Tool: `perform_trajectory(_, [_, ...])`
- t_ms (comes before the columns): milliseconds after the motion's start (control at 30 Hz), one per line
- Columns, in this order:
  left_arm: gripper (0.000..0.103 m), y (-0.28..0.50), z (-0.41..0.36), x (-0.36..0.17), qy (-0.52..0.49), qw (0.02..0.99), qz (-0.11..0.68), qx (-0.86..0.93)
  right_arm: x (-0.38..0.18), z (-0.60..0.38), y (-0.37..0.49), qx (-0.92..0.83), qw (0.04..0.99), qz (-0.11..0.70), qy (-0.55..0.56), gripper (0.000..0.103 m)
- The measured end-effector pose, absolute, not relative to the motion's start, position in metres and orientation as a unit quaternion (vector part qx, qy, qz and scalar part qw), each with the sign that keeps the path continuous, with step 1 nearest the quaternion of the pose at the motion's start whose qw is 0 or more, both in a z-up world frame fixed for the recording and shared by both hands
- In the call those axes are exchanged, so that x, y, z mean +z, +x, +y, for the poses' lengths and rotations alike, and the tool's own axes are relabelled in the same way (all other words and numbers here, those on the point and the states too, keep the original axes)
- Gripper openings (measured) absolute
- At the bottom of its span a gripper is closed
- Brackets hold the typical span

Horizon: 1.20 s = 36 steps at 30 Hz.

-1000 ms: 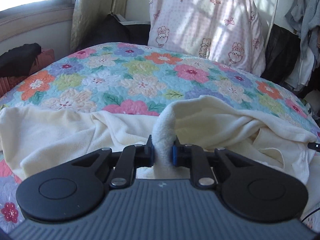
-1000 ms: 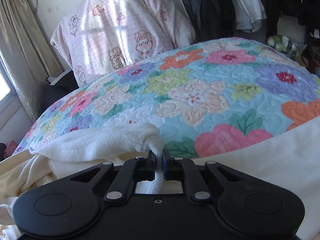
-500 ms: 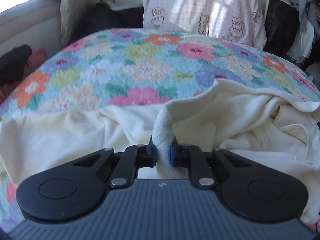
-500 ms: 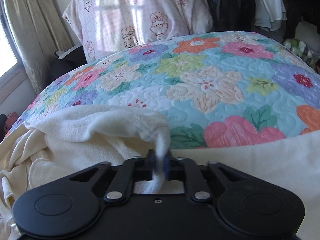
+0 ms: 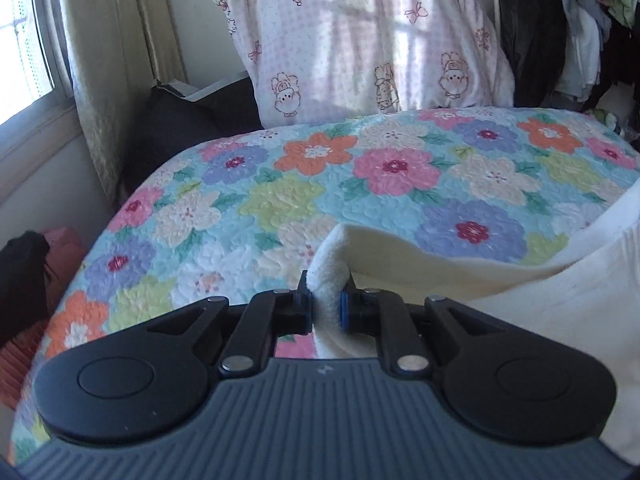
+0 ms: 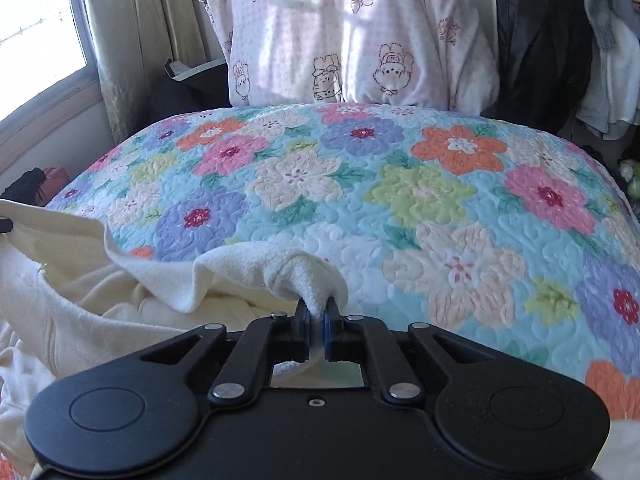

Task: Fold clothes
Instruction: 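Lay the hem over the jacket body and open both grippers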

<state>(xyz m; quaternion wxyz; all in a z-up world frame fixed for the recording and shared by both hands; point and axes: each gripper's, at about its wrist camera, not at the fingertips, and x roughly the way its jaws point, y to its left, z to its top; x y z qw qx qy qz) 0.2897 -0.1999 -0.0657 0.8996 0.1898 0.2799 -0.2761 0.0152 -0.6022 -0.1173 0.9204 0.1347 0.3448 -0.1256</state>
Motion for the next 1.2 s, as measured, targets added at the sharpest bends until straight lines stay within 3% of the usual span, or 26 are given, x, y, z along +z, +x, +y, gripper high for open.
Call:
perform_trajectory(67, [0.016,0.355,-0.220,-0.045,0.160,0.920,0.276,-0.229,-0.092,-0.631,0.059,-0.124,0.927,0.320,0.150,0.008])
perform_trajectory(100, [0.029,0.386,-0.227,-0.034,0.134,0.931,0.273,-0.203,-0.075,-0.648,0.083,-0.123,0.933,0.296,0.162,0.012])
perform_trajectory(133, [0.059,0.410,-0.225,-0.027,0.090,0.937,0.290,-0.174,-0.059,-0.663,0.105,-0.123,0.938,0.272,0.174,0.027])
perform_trajectory(167, [0.069,0.421,-0.219,-0.026,0.051,0.936,0.309,-0.161,-0.054,-0.669,0.117,-0.141,0.938,0.255,0.186,0.060])
perform_trajectory(200, [0.071,0.432,-0.213,-0.025,0.013,0.933,0.326,-0.148,-0.051,-0.675,0.128,-0.157,0.937,0.239,0.198,0.071])
perform_trajectory(267, [0.071,0.420,-0.191,-0.039,-0.059,0.932,0.318,-0.166,-0.065,-0.664,0.131,-0.162,0.933,0.242,0.214,0.070])
perform_trajectory(333, [0.074,0.391,-0.177,-0.063,-0.062,0.928,0.323,-0.173,-0.080,-0.653,0.133,-0.165,0.928,0.245,0.229,0.070])
perform_trajectory(633, [0.074,0.257,-0.151,-0.191,0.062,0.891,0.418,-0.168,-0.164,-0.595,0.074,-0.155,0.912,0.316,0.211,0.070])
perform_trajectory(767, [0.074,0.238,-0.159,-0.203,0.146,0.885,0.414,-0.158,-0.168,-0.603,0.069,-0.166,0.904,0.313,0.241,0.071])
perform_trajectory(967, [0.075,0.250,-0.153,-0.198,0.101,0.880,0.433,-0.164,-0.175,-0.597,0.081,-0.127,0.895,0.339,0.259,0.071])
perform_trajectory(1133, [0.075,0.250,-0.149,-0.200,0.090,0.883,0.426,-0.176,-0.213,-0.551,0.102,-0.091,0.886,0.420,0.173,0.070])
perform_trajectory(1167, [0.075,0.250,-0.147,-0.200,0.086,0.884,0.425,-0.177,-0.219,-0.539,0.106,-0.099,0.890,0.424,0.131,0.064])
perform_trajectory(1200, [0.075,0.250,-0.146,-0.199,0.079,0.884,0.425,-0.179,-0.219,-0.531,0.106,-0.101,0.899,0.414,0.101,0.037])
